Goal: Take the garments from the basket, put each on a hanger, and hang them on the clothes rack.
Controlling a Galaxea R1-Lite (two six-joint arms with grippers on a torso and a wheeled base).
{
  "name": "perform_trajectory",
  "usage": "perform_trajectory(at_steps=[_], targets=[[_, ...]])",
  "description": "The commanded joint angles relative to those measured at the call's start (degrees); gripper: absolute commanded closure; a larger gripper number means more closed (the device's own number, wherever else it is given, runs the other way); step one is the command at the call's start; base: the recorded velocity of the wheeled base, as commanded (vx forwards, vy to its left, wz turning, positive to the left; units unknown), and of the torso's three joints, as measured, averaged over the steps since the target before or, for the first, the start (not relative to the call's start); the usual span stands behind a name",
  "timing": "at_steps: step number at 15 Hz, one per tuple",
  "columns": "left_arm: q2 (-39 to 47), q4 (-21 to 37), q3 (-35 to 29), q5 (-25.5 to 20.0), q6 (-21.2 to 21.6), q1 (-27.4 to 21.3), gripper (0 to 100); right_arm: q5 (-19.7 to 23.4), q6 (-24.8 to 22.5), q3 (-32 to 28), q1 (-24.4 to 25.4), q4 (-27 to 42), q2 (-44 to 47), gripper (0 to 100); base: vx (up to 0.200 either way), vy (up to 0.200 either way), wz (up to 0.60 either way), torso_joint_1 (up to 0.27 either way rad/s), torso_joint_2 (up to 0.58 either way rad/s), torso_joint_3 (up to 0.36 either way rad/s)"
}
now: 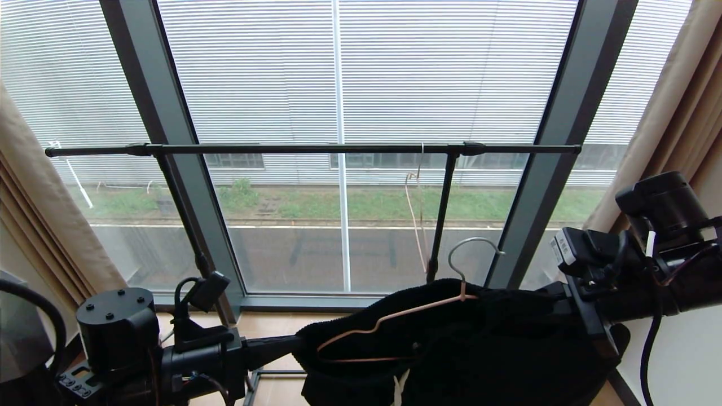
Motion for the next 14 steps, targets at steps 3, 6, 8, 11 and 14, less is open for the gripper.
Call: perform_trajectory(at_steps=[3, 6, 8, 11, 14], targets=[[-20.4, 43.7, -20.3, 2.0, 2.7, -2.4, 100, 0.2, 1.2, 0.4, -0.3, -0.1, 0.2, 100, 0.000, 0.000, 0.00, 0.000, 0.00, 0.000], [-21.4, 62.8, -29.9, 12.8, 11.8, -4.6, 100, 0.2, 3.8, 0.6, -0.3, -1.4, -0.1, 100, 0.000, 0.000, 0.00, 0.000, 0.00, 0.000], [-21.4, 74.1, -36.9, 17.4, 12.8, -7.3, 100, 0.2, 3.8, 3.8, -2.0, -6.4, -0.8, 100, 0.000, 0.000, 0.00, 0.000, 0.00, 0.000], [-20.7, 84.7, -43.6, 25.0, 13.1, -9.3, 100, -0.2, 4.6, 8.0, -2.4, -12.0, -1.6, 100, 0.000, 0.000, 0.00, 0.000, 0.00, 0.000], [-18.8, 88.7, -47.8, 27.4, 13.2, -11.7, 100, -0.5, 8.0, 8.2, -2.0, -13.9, -1.9, 100, 0.000, 0.000, 0.00, 0.000, 0.00, 0.000]])
